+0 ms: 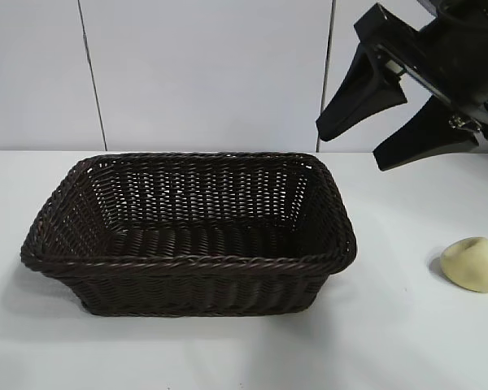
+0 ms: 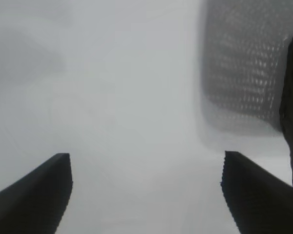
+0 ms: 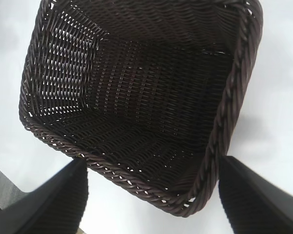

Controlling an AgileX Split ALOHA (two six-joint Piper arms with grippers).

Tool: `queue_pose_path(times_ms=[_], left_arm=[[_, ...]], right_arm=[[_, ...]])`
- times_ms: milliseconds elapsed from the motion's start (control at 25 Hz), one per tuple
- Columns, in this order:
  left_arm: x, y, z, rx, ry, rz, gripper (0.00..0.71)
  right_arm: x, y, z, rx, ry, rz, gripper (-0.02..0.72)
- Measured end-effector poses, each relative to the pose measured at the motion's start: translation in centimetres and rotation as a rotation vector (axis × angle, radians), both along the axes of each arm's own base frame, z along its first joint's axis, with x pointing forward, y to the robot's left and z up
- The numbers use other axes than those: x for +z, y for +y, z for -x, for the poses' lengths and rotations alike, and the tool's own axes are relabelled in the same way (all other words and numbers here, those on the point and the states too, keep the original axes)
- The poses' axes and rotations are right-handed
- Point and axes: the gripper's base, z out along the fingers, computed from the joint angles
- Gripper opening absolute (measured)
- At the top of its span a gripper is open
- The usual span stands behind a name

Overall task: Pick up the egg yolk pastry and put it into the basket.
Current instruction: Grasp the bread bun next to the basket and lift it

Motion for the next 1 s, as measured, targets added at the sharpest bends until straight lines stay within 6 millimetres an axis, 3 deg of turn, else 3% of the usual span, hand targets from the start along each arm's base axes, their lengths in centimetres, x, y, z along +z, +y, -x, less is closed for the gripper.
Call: queue_pose_path(times_ms=[320, 600, 800, 1000], left_arm=[[1.4, 0.1, 10.9, 0.015, -0.123, -0.001, 0.605], [-0.7, 0.1, 18.6, 0.028, -0.274, 0.005, 0.605], [-2.4, 0.1, 22.3, 0.064, -0.366, 0.021, 0.605], [-3.8, 0.2, 24.3, 0.082, -0.453, 0.033, 0.605]], right_arm=[[0.0, 0.0, 0.0, 0.000, 0.000, 0.001, 0.537], [0.0, 0.0, 0.0, 0.001, 0.000, 0.001, 0.537], [0.0, 0.0, 0.0, 0.001, 0.000, 0.001, 0.537], [0.0, 0.0, 0.0, 0.001, 0.000, 0.001, 0.537]])
